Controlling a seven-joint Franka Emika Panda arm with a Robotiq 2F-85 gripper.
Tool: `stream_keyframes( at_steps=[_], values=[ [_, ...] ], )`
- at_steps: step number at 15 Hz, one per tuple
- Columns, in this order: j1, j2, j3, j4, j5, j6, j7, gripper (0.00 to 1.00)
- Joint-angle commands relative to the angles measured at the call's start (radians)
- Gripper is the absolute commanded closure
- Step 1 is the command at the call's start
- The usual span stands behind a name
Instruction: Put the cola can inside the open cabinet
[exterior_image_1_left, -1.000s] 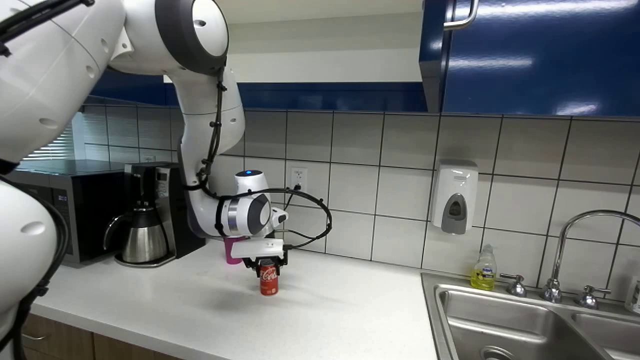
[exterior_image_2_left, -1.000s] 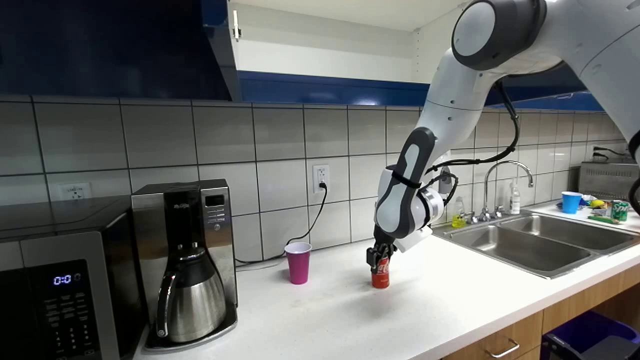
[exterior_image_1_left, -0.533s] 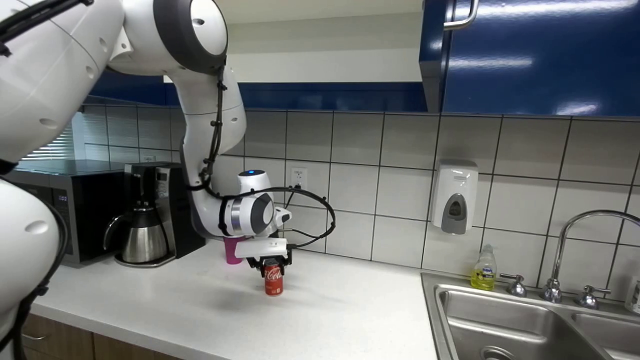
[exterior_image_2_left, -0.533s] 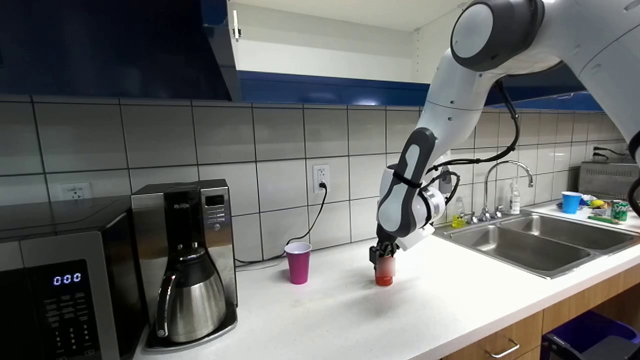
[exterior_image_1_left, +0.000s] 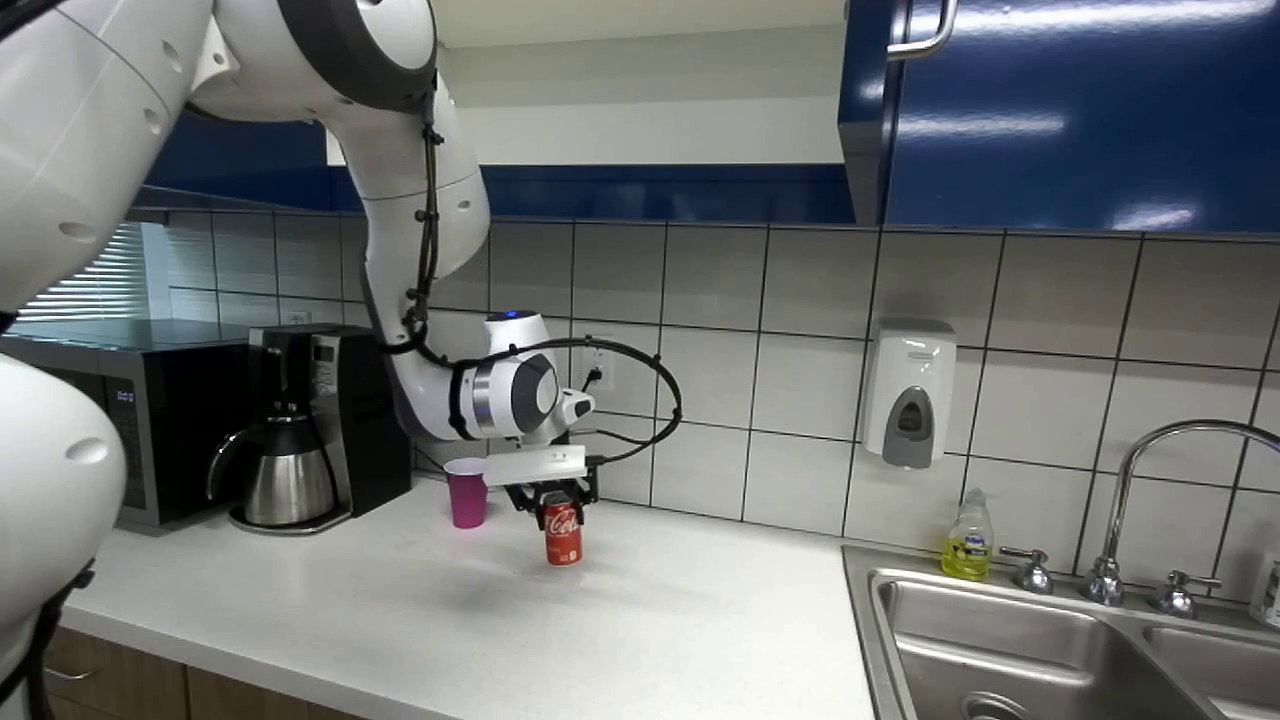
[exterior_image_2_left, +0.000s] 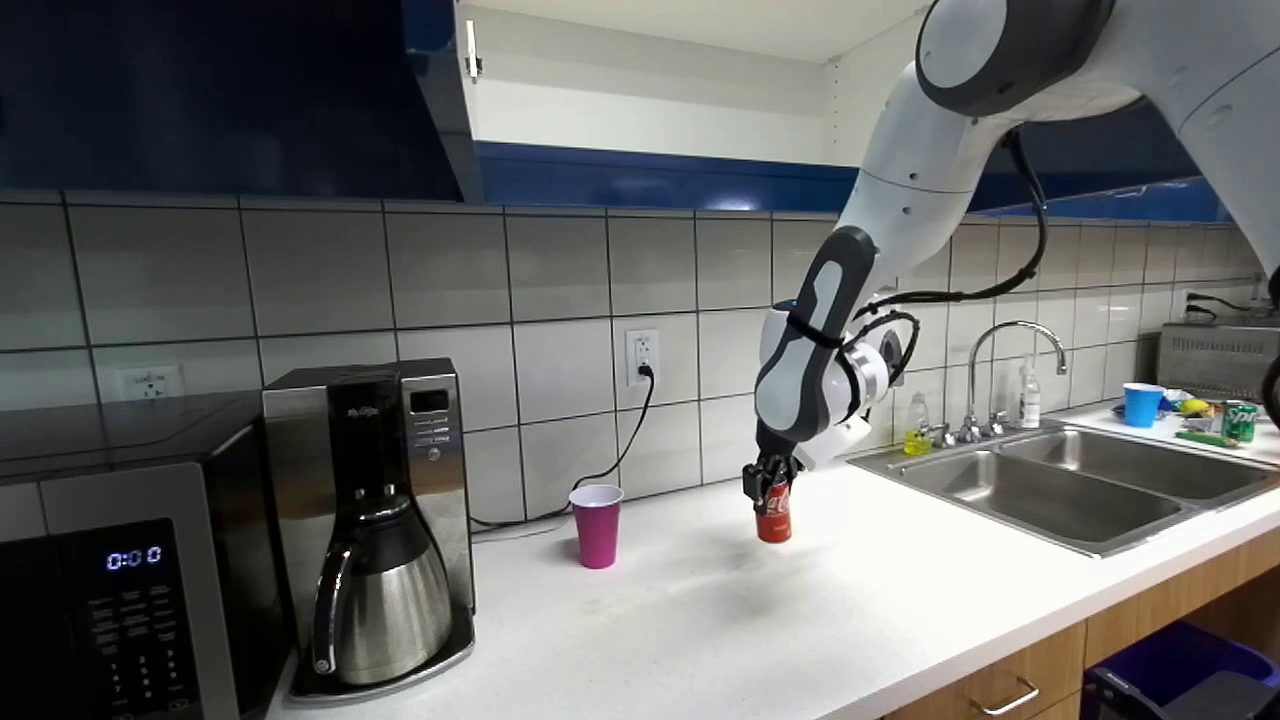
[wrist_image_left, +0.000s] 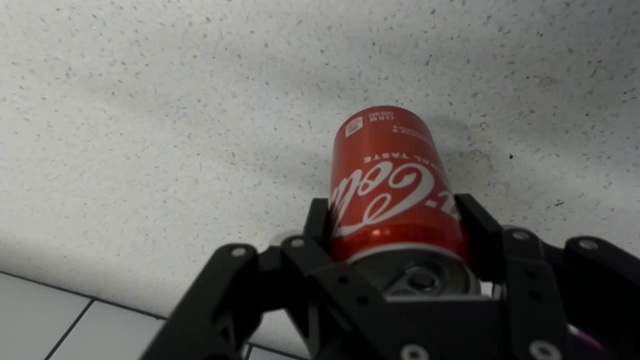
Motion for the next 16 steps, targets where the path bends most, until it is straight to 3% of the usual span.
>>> stream_keyframes(
  at_steps=[1, 16],
  values=[
    [0.006, -0.108, 0.002, -0.032, -0.012, -0.095, 0.018, 0.61],
    [-0.022, -0.457, 0.067, -0.083, 0.001, -0.476, -0.002, 0.61]
  ],
)
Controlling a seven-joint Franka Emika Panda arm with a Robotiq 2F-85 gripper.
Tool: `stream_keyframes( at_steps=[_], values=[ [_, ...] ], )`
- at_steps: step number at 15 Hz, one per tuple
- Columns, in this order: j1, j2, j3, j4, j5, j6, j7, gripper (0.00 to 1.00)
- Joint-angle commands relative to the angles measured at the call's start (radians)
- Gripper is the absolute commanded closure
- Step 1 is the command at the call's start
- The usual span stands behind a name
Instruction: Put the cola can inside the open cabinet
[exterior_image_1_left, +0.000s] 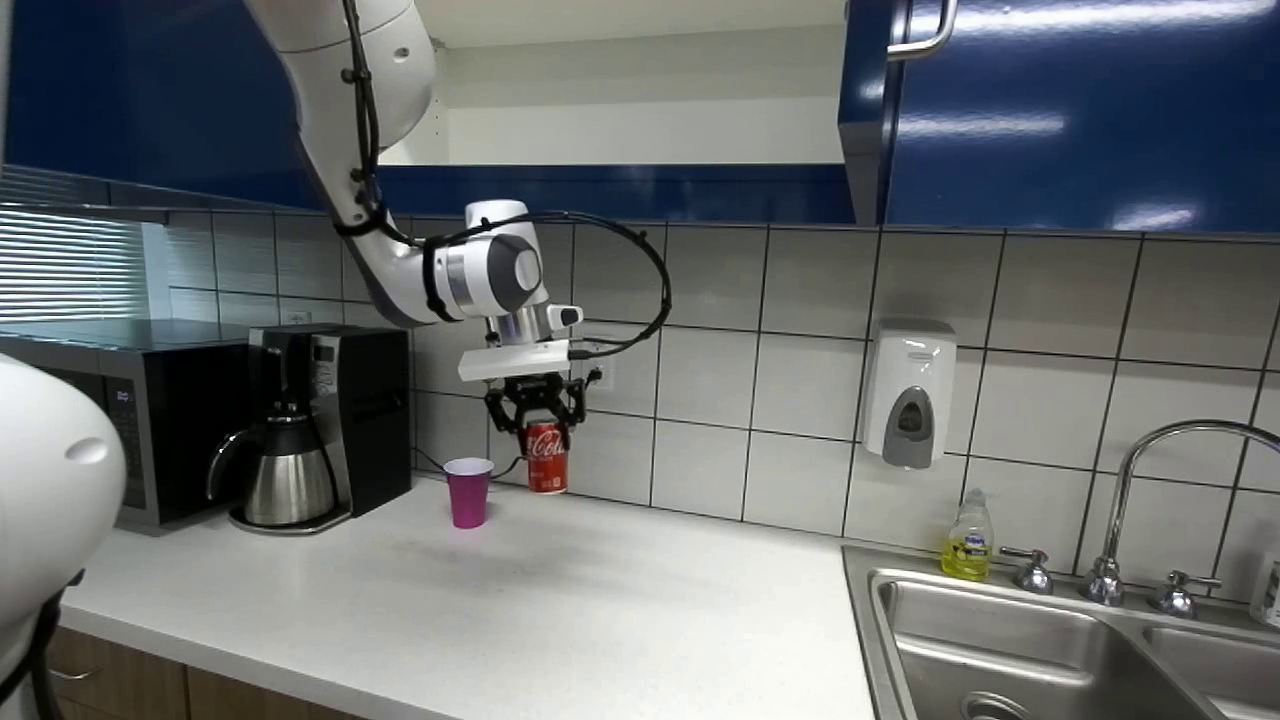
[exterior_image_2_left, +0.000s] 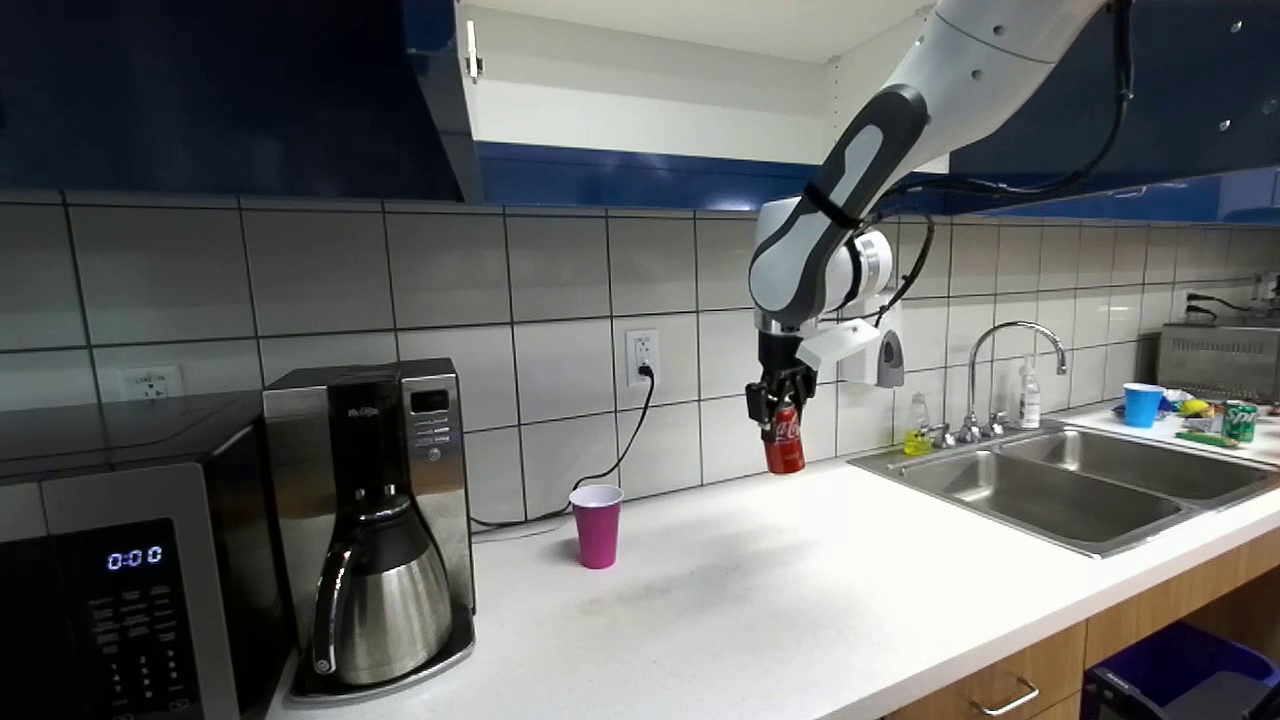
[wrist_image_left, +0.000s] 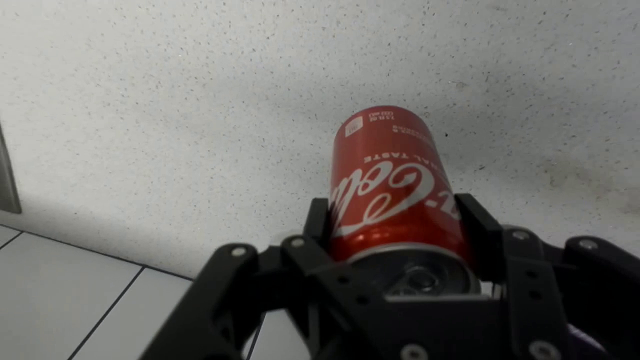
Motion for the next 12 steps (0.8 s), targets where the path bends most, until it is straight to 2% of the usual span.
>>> stream_keyframes(
  at_steps=[1, 12],
  values=[
    [-0.023, -0.135, 0.025, -0.022, 0.004, -0.121, -0.004, 0.61],
    [-0.018, -0.357, 0.043, 0.074, 0.017, -0.453, -0.010, 0.61]
  ],
)
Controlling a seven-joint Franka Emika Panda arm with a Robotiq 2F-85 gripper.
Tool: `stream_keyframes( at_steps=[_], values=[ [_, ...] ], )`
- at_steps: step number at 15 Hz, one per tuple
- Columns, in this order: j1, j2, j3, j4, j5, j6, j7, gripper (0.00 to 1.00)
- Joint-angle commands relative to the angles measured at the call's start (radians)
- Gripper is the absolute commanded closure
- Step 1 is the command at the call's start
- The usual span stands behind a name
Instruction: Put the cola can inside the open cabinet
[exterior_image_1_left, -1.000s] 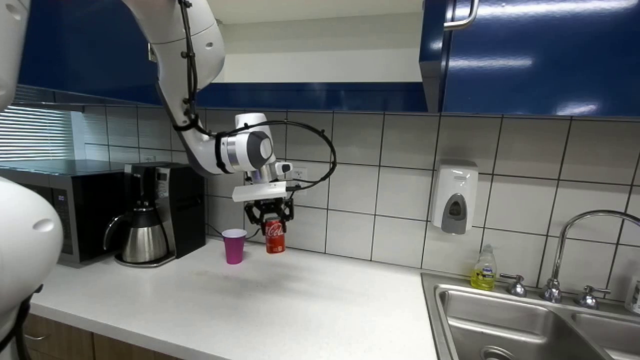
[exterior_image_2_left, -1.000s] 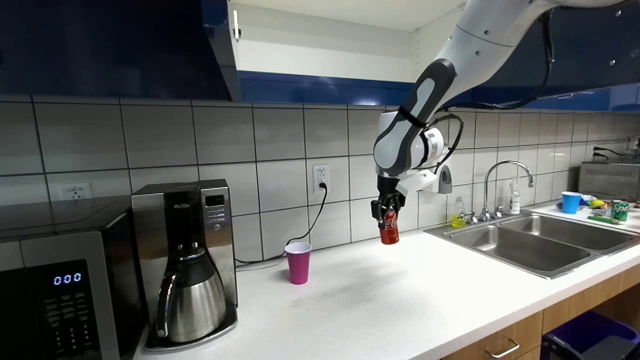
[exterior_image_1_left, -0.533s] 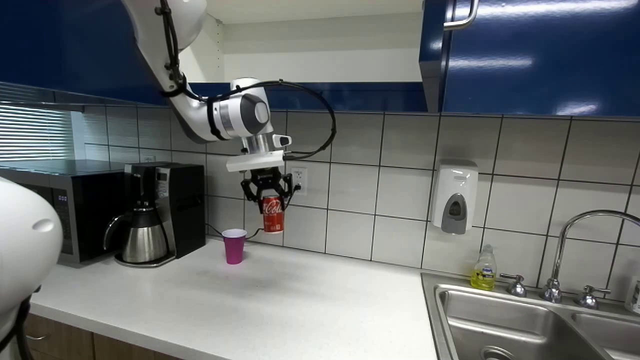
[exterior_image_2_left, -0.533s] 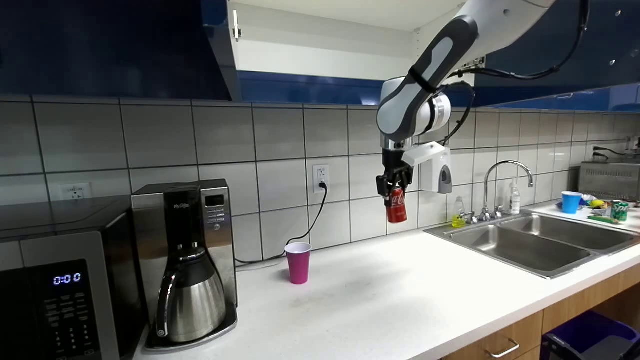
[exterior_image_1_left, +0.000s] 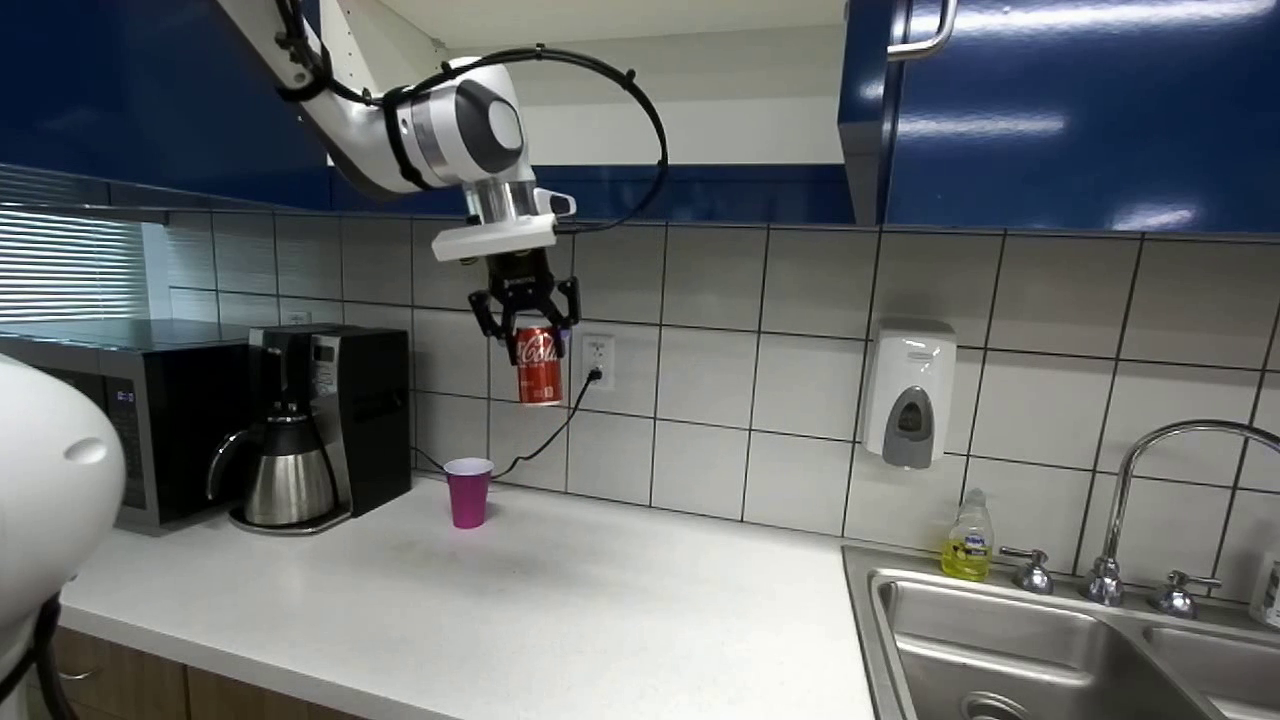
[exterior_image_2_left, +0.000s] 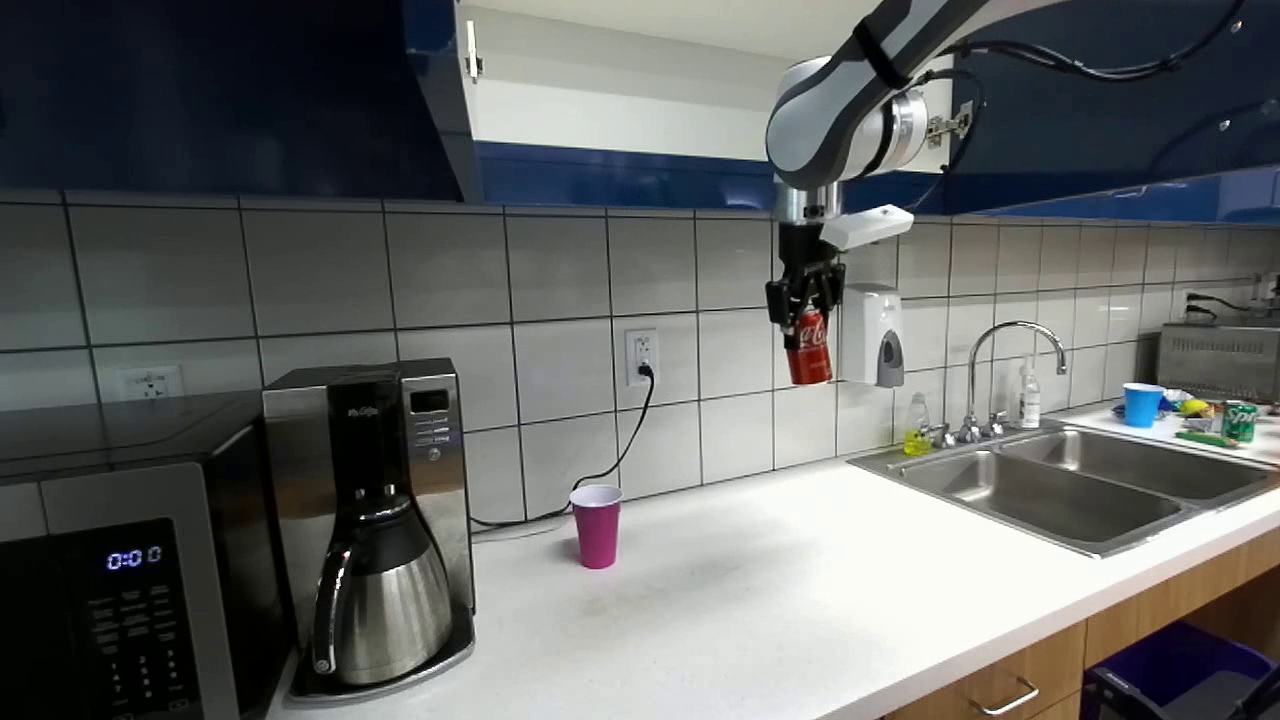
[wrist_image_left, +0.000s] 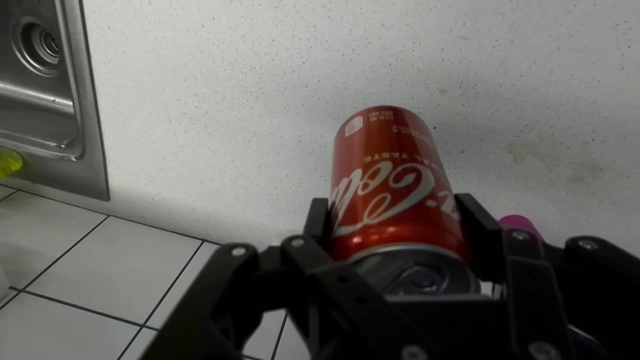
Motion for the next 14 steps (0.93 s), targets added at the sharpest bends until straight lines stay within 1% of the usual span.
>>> stream_keyframes(
  at_steps=[1, 6, 9, 14],
  values=[
    [-0.016, -0.059, 0.027, 0.071, 0.018, -0.143, -0.014, 0.61],
    [-0.016, -0.093, 0.038, 0.171, 0.005, -0.274, -0.004, 0.61],
    [-0.015, -0.093, 0.044, 0.233, 0.005, -0.339, -0.003, 0.61],
    [-0.013, -0.080, 0.051, 0.352, 0.010, -0.412, 0.001, 0.61]
  ],
)
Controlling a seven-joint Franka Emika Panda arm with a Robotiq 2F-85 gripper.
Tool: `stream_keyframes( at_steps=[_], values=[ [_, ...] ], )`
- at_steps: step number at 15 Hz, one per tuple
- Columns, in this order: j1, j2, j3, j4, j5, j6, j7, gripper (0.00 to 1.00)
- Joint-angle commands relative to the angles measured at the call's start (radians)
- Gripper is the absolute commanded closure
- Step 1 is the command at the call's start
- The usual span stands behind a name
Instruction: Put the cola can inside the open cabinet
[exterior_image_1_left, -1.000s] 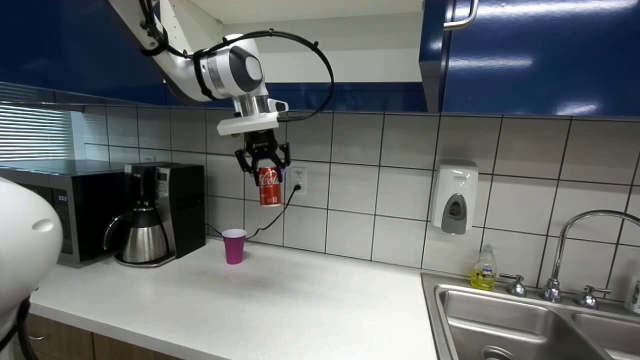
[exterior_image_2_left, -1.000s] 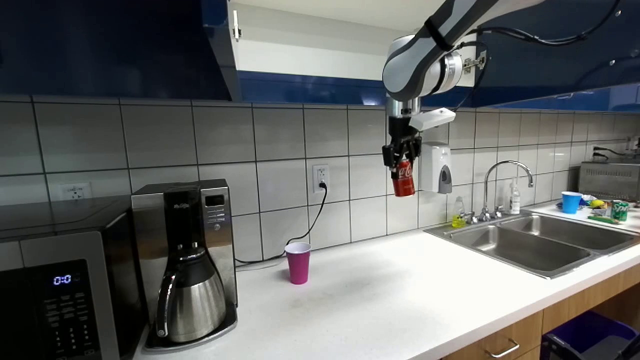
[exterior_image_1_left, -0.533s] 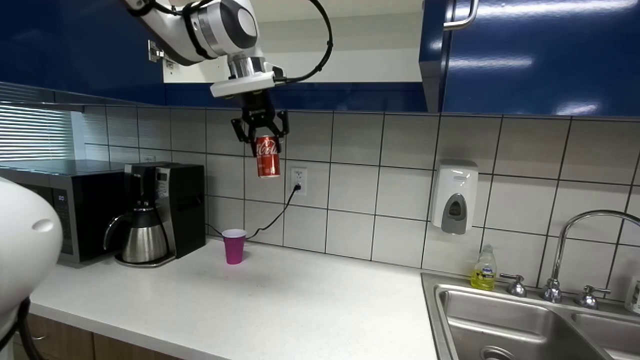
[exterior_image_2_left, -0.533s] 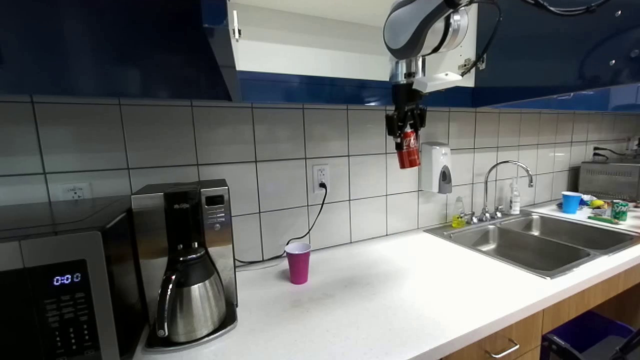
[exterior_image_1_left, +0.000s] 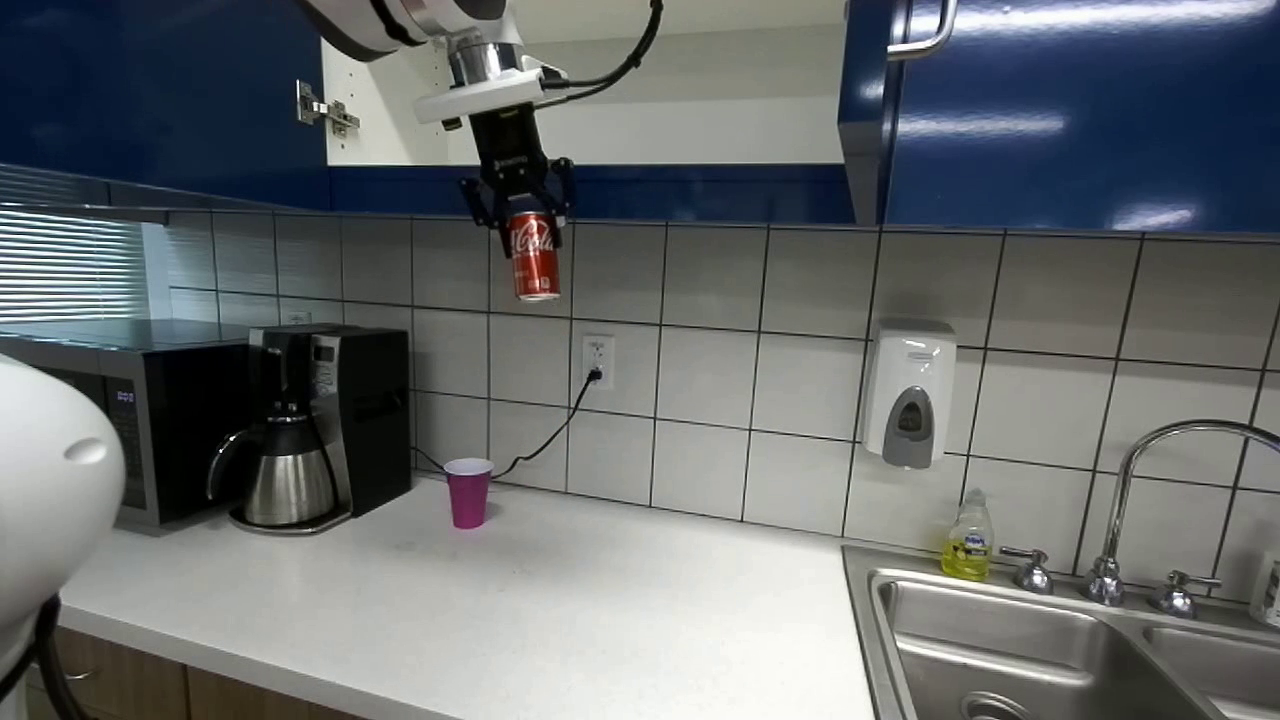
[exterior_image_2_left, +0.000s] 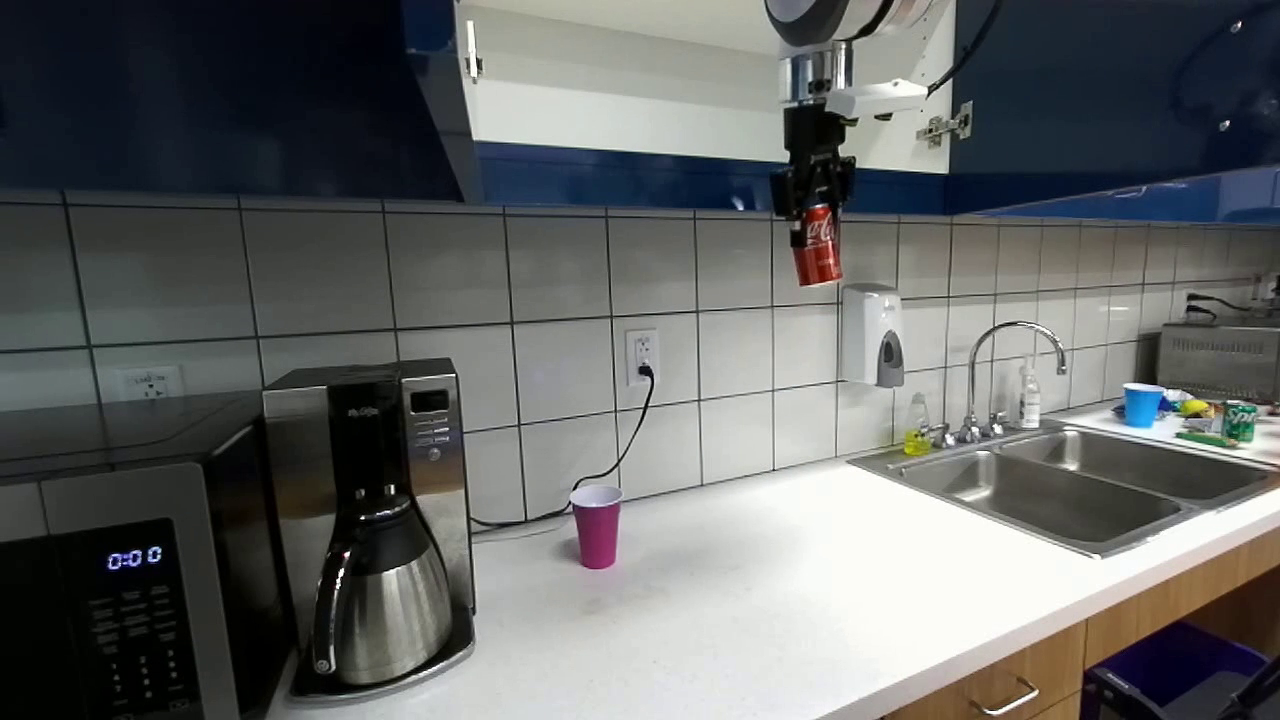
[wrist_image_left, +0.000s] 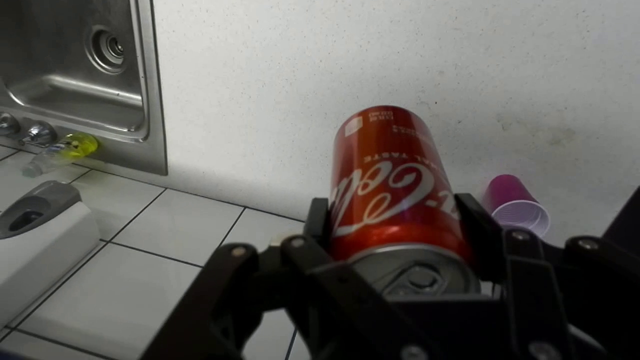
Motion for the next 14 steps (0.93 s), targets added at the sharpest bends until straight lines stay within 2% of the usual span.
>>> stream_keyframes(
  at_steps=[1, 7, 14],
  values=[
    [-0.012, 0.010, 0.021, 0.113, 0.010, -0.085, 0.000, 0.61],
    [-0.012, 0.028, 0.025, 0.246, 0.015, -0.147, 0.003, 0.61],
    [-0.011, 0.109, 0.037, 0.432, 0.013, -0.187, 0.015, 0.61]
  ],
)
